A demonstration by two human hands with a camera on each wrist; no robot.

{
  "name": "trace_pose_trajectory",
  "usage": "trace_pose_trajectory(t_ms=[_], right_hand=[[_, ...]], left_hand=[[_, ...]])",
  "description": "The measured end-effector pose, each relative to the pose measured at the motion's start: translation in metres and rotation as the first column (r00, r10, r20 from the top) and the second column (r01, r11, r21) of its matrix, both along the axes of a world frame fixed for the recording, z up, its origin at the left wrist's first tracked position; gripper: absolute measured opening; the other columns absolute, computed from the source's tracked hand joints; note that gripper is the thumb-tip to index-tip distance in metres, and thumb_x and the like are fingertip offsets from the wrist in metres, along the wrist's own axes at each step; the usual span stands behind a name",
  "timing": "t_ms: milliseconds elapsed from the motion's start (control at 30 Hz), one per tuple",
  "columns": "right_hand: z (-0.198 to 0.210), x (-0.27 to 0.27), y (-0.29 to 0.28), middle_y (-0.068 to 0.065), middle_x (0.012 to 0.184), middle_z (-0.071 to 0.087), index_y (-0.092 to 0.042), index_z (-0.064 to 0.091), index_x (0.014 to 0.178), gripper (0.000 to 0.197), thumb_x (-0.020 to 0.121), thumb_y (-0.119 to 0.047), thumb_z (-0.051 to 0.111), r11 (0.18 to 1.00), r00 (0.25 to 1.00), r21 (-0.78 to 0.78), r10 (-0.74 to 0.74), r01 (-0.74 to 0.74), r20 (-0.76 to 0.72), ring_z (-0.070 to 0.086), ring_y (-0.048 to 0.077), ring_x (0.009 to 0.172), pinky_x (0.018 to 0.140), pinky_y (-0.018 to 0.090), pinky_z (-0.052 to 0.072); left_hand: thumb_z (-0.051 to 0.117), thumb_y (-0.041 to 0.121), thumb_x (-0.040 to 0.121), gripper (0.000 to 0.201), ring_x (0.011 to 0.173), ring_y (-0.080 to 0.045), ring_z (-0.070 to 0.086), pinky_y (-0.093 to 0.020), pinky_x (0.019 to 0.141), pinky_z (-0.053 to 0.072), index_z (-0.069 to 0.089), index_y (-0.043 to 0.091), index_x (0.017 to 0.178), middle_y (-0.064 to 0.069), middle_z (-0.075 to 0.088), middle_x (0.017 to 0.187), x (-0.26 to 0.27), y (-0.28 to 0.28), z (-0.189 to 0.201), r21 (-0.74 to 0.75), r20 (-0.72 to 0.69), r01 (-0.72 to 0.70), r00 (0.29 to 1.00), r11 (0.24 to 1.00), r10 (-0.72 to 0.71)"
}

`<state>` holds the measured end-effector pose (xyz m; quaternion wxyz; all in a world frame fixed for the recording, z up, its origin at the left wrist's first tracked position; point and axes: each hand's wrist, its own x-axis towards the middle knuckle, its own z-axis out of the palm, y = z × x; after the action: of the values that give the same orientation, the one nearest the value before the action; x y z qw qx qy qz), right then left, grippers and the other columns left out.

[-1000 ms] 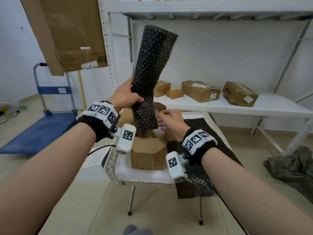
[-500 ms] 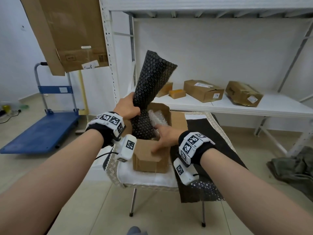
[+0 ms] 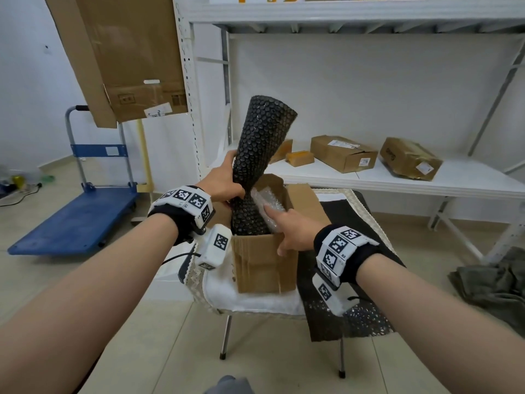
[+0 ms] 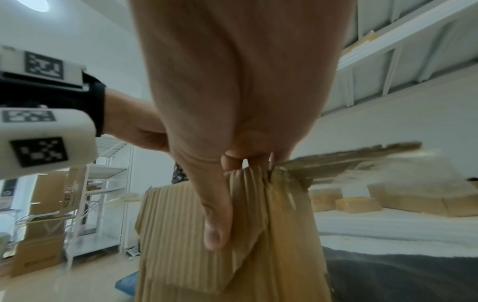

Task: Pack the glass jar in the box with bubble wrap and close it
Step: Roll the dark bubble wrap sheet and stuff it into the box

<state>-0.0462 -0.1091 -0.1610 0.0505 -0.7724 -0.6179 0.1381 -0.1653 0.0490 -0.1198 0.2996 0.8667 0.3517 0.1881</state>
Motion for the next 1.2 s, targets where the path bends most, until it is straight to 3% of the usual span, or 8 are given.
trace_pose_trajectory(t_ms=[200, 267, 433, 667, 767, 833, 1067, 1200], right_hand=[[-0.012, 0.006, 0.001, 0.007, 0.13, 0.05, -0.02, 0.032, 0.144, 0.081, 0.079, -0.034, 0.079, 0.956, 0.925, 0.258, -0.033, 0.14, -0.378, 0.054, 0.024, 0.119, 0.1, 0.036, 0.047], [-0.015, 0.006, 0.009, 0.006, 0.124, 0.047, -0.019, 0.042, 0.127, 0.061, 0.08, -0.034, 0.077, 0.902, 0.903, 0.383, -0.017, 0.199, -0.429, 0.054, 0.022, 0.112, 0.098, 0.039, 0.048], [-0.024, -0.015, 0.027, 0.001, 0.108, 0.059, -0.018, 0.047, 0.114, 0.056, 0.079, -0.052, 0.073, 0.958, 0.912, 0.234, -0.058, 0.165, -0.406, 0.058, 0.018, 0.096, 0.079, 0.033, 0.048], [-0.038, -0.03, 0.06, 0.017, 0.139, 0.048, -0.008, 0.033, 0.143, 0.06, 0.091, -0.023, 0.059, 0.985, 0.947, 0.09, -0.115, 0.148, -0.302, 0.051, 0.035, 0.123, 0.101, 0.041, 0.045], [-0.038, -0.028, 0.068, 0.018, 0.144, 0.044, -0.008, 0.031, 0.145, 0.056, 0.095, -0.019, 0.054, 0.993, 0.961, 0.013, -0.112, 0.119, -0.253, 0.049, 0.036, 0.127, 0.104, 0.04, 0.042], [-0.04, -0.027, 0.072, 0.02, 0.146, 0.043, -0.008, 0.028, 0.147, 0.056, 0.097, -0.02, 0.051, 0.994, 0.965, -0.042, -0.112, 0.105, -0.238, 0.047, 0.035, 0.13, 0.106, 0.039, 0.04], [-0.045, -0.022, 0.074, 0.016, 0.145, 0.048, -0.005, 0.043, 0.143, 0.044, 0.102, -0.021, 0.044, 0.991, 0.965, -0.11, -0.103, 0.078, -0.242, 0.049, 0.033, 0.129, 0.103, 0.035, 0.04], [-0.049, -0.02, 0.072, 0.017, 0.139, 0.053, -0.006, 0.048, 0.138, 0.041, 0.101, -0.024, 0.047, 0.99, 0.959, -0.104, -0.116, 0.092, -0.259, 0.053, 0.033, 0.124, 0.103, 0.038, 0.043]], left_hand=[[0.067, 0.006, 0.08, 0.096, 0.11, -0.033, 0.056, -0.035, 0.083, 0.052, 0.007, 0.027, 0.152, -0.013, 0.054, 0.129, -0.007, -0.002, -0.026, -0.015, -0.012, 0.031, 0.999, 0.999, -0.031], [0.067, 0.006, 0.08, 0.097, 0.108, -0.03, 0.055, -0.034, 0.078, 0.054, 0.006, 0.027, 0.152, -0.007, 0.052, 0.123, -0.007, -0.002, -0.031, -0.058, 0.009, 0.016, 1.0, 0.998, -0.016], [0.069, 0.011, 0.077, 0.096, 0.115, -0.031, 0.056, -0.044, 0.099, 0.048, 0.009, 0.025, 0.15, -0.014, 0.054, 0.128, 0.0, 0.002, -0.036, -0.145, 0.055, -0.019, 0.998, 0.989, 0.028], [0.069, 0.044, 0.083, 0.092, 0.093, -0.038, 0.067, -0.04, 0.055, 0.059, 0.007, 0.034, 0.15, -0.01, 0.052, 0.116, 0.013, 0.002, -0.038, -0.203, 0.011, -0.136, 0.99, 0.97, 0.141], [0.076, 0.045, 0.074, 0.1, 0.113, -0.034, 0.058, -0.04, 0.092, 0.052, 0.016, 0.019, 0.151, -0.014, 0.055, 0.13, 0.017, 0.014, -0.035, -0.021, 0.018, -0.141, 0.99, 0.99, 0.141], [0.078, 0.049, 0.058, 0.111, 0.115, -0.032, 0.057, -0.042, 0.098, 0.049, 0.021, 0.018, 0.149, -0.014, 0.055, 0.13, 0.021, 0.019, -0.03, 0.038, 0.034, -0.134, 0.991, 0.99, 0.132], [0.075, 0.015, 0.073, 0.084, 0.116, -0.031, 0.054, -0.039, 0.096, 0.046, 0.029, 0.012, 0.143, -0.012, 0.054, 0.131, 0.037, 0.033, -0.012, 0.125, 0.139, -0.149, 0.982, 0.981, 0.131], [0.058, -0.009, 0.077, 0.056, 0.115, -0.026, 0.052, -0.028, 0.095, 0.036, 0.05, 0.006, 0.131, -0.01, 0.056, 0.123, 0.034, 0.036, -0.014, 0.256, 0.154, 0.067, 0.982, 0.964, -0.109]])
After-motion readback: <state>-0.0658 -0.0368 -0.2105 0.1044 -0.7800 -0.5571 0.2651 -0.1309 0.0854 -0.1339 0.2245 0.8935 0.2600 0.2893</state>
